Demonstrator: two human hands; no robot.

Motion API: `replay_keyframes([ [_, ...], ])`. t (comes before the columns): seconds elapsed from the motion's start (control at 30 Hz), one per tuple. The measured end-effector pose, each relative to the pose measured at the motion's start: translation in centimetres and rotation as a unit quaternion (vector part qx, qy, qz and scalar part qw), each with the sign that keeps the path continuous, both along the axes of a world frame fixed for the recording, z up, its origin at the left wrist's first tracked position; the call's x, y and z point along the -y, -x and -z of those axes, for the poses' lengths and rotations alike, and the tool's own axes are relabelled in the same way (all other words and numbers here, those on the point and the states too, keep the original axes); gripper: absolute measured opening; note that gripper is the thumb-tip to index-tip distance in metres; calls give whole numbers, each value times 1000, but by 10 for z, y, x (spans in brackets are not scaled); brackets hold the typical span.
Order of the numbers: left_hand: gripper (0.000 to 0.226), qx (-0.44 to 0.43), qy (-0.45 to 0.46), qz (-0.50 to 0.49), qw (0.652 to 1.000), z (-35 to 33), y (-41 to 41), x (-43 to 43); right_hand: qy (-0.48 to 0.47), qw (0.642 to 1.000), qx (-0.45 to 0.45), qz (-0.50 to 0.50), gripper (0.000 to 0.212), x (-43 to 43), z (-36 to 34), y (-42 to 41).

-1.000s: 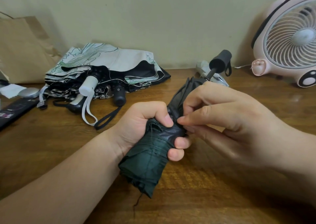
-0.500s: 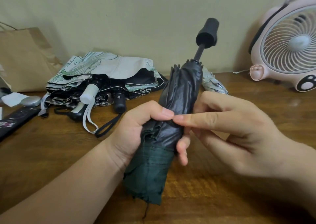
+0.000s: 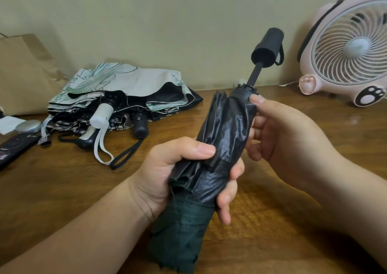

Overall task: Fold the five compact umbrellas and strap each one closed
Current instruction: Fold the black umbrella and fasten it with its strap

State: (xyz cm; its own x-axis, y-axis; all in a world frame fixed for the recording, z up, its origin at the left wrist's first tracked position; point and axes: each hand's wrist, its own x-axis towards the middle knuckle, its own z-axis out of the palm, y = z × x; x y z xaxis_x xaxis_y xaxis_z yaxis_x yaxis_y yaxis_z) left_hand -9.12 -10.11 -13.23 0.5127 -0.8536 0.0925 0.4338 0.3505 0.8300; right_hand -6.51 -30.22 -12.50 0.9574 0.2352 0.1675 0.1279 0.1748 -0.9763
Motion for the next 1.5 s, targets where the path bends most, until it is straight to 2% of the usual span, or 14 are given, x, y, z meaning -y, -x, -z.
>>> replay_keyframes([
  [0.17, 50, -42, -12, 32, 999, 3, 0, -2, -20, 999, 1, -26, 31, -3, 1, 3],
  [0.37, 32, -33, 12, 34, 999, 0, 2, 2, -30, 999, -7, -18, 29, -4, 0, 5],
  [0.57, 41, -12, -10, 2, 1000, 1, 2, 1, -26, 999, 20, -2, 28, -3, 0, 5],
  [0.77, 40, 18, -72, -37, 997, -2, 5, 4, -22, 999, 27, -4, 27, -2, 0, 6],
  [0.9, 47, 54, -148, -54, 986, -4, 5, 2, -20, 999, 40, -2, 29, -1, 0, 7],
  [1.07, 22, 97, -186, -11, 978, -11, 9, 0, -9, 998, 61, -19, 41, 0, -3, 9],
  [1.2, 23, 94, -206, -12, 974, -14, 8, -4, -16, 998, 53, -41, 34, 5, -7, 9],
  [1.27, 16, 120, -257, -36, 958, -18, 7, -7, -10, 997, 49, -59, 37, 8, -10, 7],
  [1.33, 17, 161, -336, -99, 923, -26, 8, -8, -30, 998, 53, -31, 42, 13, -15, 4],
  [1.43, 23, 245, -454, -184, 837, -39, 9, -9, -105, 987, 79, 90, 56, 27, -32, -4],
  [1.5, 25, 286, -506, -203, 788, -47, 11, -9, -106, 972, 135, 159, 67, 39, -44, -5],
])
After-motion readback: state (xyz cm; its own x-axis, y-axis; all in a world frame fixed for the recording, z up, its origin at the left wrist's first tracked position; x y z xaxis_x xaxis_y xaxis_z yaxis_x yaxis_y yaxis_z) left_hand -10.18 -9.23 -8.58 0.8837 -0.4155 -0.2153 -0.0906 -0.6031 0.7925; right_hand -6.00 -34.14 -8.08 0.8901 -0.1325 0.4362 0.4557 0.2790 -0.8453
